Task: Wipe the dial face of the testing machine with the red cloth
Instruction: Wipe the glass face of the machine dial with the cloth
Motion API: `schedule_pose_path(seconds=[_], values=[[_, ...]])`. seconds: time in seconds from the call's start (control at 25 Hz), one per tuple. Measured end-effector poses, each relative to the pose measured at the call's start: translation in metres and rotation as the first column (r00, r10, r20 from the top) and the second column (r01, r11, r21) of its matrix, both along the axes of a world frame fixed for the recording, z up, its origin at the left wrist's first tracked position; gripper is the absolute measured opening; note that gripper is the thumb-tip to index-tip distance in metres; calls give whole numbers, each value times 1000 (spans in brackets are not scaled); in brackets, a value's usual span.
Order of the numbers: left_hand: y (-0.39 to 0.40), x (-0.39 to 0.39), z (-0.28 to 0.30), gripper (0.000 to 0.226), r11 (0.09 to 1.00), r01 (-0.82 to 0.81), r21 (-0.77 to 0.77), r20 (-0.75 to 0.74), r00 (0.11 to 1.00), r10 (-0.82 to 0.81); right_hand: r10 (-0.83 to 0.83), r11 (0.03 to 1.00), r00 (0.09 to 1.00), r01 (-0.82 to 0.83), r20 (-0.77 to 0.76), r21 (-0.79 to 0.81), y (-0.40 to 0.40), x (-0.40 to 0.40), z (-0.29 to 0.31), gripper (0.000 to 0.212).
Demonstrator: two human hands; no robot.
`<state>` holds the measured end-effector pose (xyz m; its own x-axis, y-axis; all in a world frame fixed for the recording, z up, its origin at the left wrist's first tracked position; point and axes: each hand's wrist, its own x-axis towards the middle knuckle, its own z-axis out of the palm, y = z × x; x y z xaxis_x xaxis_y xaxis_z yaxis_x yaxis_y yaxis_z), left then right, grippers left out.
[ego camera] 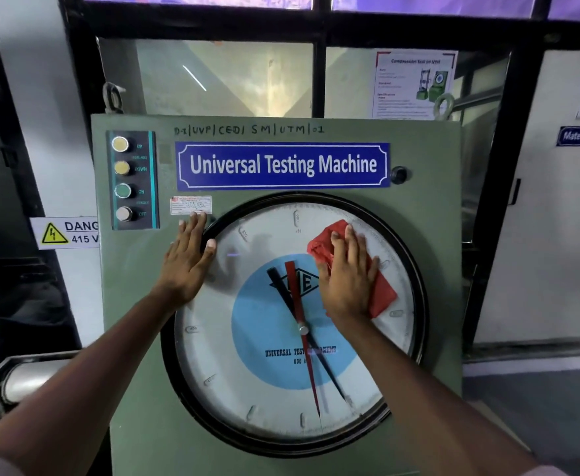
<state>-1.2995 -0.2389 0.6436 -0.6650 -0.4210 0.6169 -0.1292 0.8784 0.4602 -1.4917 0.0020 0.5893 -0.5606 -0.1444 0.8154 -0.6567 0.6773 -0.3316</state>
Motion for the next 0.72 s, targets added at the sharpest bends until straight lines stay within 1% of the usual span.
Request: schedule_pose_path(seconds=[0.08, 0.24, 0.36, 0.48, 0.56, 0.64, 0.72], values=[[0, 0, -1, 80, 1000, -6, -6, -2, 1000, 6, 23, 998, 1000, -23, 8, 56, 8, 0, -4, 65], [-4, -1, -3, 84, 1000, -5, -20, -20, 1000, 5, 21, 991, 1000, -20, -11, 134, 19, 1, -4, 58], [-6, -1, -4, 86, 1000, 4, -21, -22, 1000, -4, -71, 981, 991, 90, -117, 171, 25, 4, -3, 61], [-5, -1, -4, 86, 1000, 2, -22, -24, 1000, -2, -121, 963, 987, 143, -110, 227, 24, 13, 3, 71], [-5, -1, -5, 86, 1000, 3, -26, -21, 1000, -4, -138, 952, 983, 165, -121, 258, 23, 19, 11, 70], [-6, 0, -4, 86, 999, 7, -31, -13, 1000, -8, -136, 964, 980, 164, -146, 208, 24, 22, 22, 58], [-5, 1, -2, 85, 1000, 13, -24, -9, 1000, -13, -47, 998, 996, 49, -77, 27, 33, 23, 39, 44]])
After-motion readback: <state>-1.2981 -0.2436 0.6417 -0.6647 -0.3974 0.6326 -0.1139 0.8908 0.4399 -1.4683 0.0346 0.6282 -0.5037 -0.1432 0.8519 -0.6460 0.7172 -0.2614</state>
